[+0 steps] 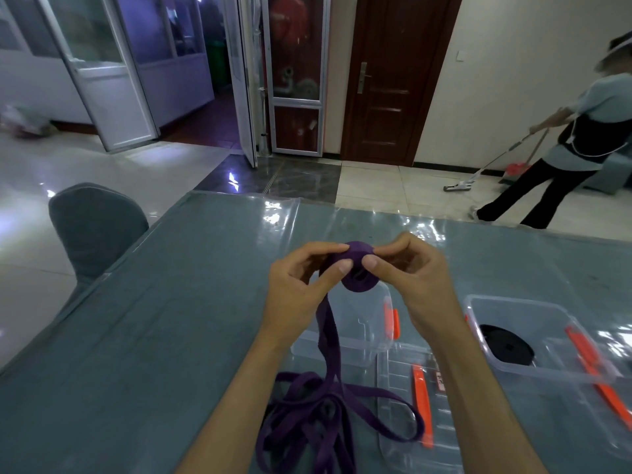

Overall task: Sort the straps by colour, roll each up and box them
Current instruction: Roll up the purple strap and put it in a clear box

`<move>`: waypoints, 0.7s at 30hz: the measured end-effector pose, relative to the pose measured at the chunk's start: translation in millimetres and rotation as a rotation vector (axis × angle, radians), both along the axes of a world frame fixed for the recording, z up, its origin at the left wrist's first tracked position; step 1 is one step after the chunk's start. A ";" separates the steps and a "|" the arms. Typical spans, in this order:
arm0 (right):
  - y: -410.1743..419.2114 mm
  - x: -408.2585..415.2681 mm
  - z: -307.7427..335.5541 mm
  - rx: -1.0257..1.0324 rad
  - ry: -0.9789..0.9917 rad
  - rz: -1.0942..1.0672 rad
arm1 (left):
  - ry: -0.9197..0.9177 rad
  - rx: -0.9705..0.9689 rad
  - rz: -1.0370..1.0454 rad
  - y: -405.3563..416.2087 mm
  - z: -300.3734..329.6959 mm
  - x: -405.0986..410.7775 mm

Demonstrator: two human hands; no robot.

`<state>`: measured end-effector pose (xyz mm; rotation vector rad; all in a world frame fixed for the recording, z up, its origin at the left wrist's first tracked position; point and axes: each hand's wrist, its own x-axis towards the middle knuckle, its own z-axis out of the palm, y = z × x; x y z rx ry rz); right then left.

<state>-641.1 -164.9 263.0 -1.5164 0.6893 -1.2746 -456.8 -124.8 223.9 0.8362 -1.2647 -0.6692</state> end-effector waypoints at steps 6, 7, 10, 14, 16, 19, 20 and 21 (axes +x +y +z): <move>5.2 -1.0 -8.0 -0.035 0.002 -0.026 | 0.007 0.027 0.018 2.1 3.3 -8.2; 5.2 -2.7 -8.3 -0.026 0.032 0.004 | -0.020 0.031 0.005 2.9 3.3 -5.9; 1.7 -11.8 -5.6 -0.015 0.162 0.063 | -0.105 0.027 -0.027 7.0 -0.4 -3.4; 0.4 -13.4 -6.2 -0.061 0.189 0.035 | -0.063 0.098 -0.032 5.8 -2.5 -9.1; 2.6 -9.4 -12.6 -0.066 0.110 -0.010 | -0.081 0.116 -0.067 2.2 1.0 -6.1; 5.7 -5.5 -23.0 -0.035 0.038 -0.038 | -0.146 0.100 -0.135 -0.1 6.1 5.8; 5.8 -6.5 -24.0 -0.028 0.058 -0.024 | -0.169 0.093 -0.128 0.0 5.9 9.0; 4.7 -8.3 -23.9 -0.025 0.096 -0.011 | -0.190 0.094 -0.102 0.8 5.2 10.4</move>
